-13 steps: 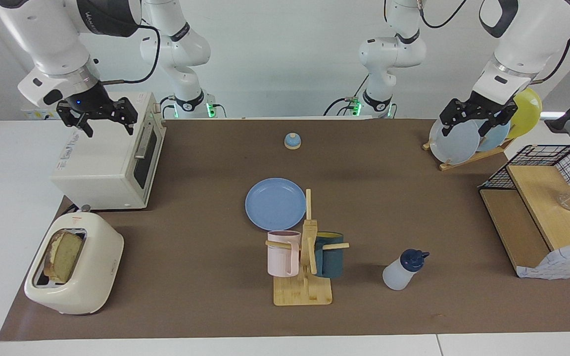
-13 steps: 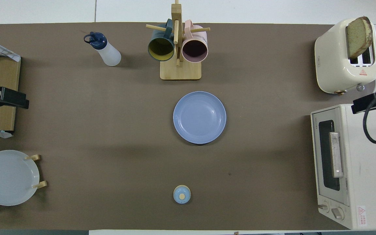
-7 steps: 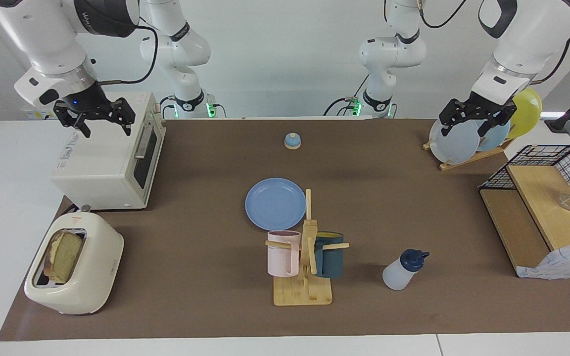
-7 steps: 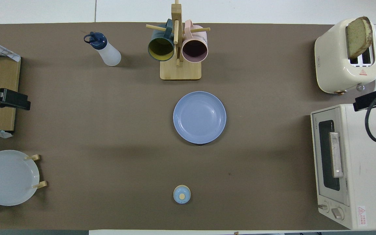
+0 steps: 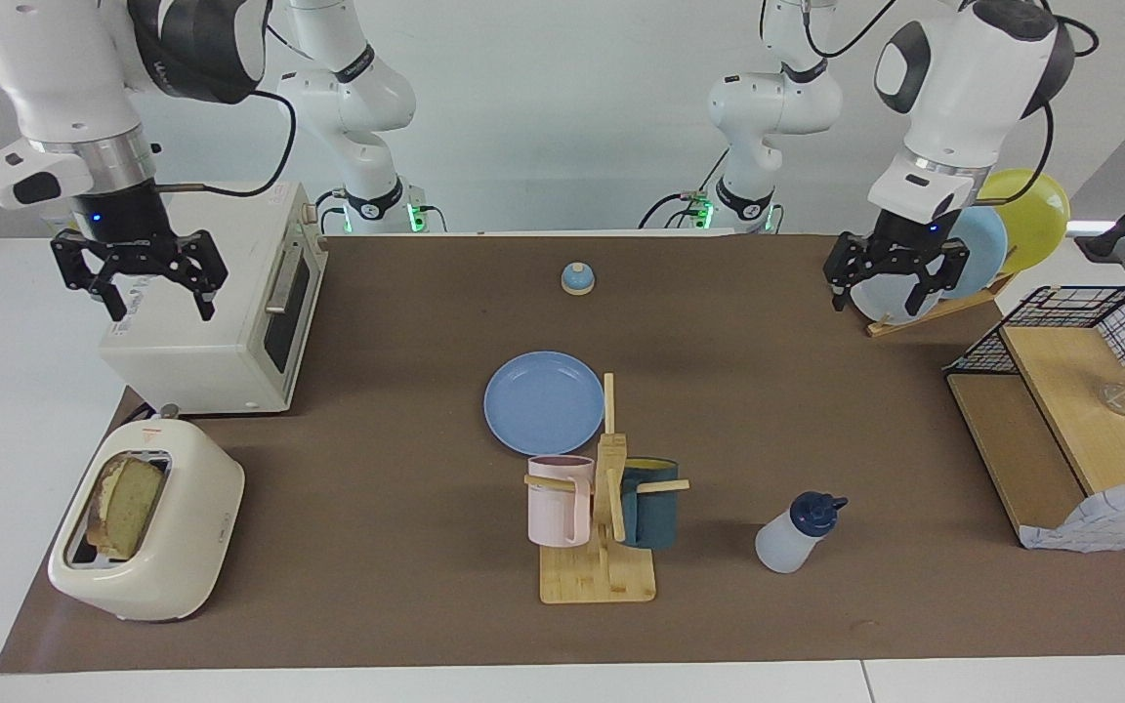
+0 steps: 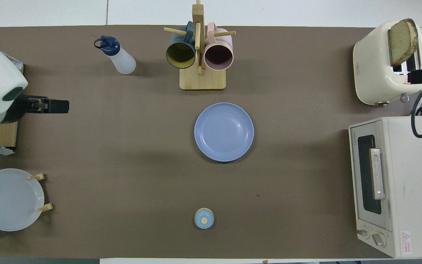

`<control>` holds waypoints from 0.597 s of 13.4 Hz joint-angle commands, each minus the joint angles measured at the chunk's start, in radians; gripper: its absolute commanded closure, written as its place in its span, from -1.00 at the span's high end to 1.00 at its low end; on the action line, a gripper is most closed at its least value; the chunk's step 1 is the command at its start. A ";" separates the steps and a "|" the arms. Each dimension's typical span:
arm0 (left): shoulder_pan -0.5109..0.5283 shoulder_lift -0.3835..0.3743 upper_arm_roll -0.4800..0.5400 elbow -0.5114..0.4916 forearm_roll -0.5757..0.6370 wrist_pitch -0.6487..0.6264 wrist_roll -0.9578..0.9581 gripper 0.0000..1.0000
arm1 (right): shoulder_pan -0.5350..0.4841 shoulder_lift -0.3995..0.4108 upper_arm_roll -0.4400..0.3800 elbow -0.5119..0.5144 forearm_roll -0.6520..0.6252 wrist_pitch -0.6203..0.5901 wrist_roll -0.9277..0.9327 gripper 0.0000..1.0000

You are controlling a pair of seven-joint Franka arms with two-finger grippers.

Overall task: Put bread on plate and add seasoning
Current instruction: 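Reach the left gripper toward the blue-capped bottle while the right gripper reaches the toaster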

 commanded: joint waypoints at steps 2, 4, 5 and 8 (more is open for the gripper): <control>-0.084 -0.090 0.010 -0.271 -0.002 0.310 -0.087 1.00 | -0.109 -0.009 0.006 -0.098 0.026 0.226 -0.010 0.57; -0.096 -0.066 0.007 -0.386 -0.002 0.550 -0.090 1.00 | -0.106 0.081 0.006 -0.084 0.026 0.307 -0.142 0.62; -0.105 -0.038 0.006 -0.440 -0.002 0.680 -0.089 1.00 | -0.104 0.134 0.006 -0.084 0.026 0.408 -0.171 0.80; -0.131 0.090 0.004 -0.489 -0.005 0.963 -0.127 1.00 | -0.098 0.271 0.015 0.034 0.025 0.478 -0.170 0.82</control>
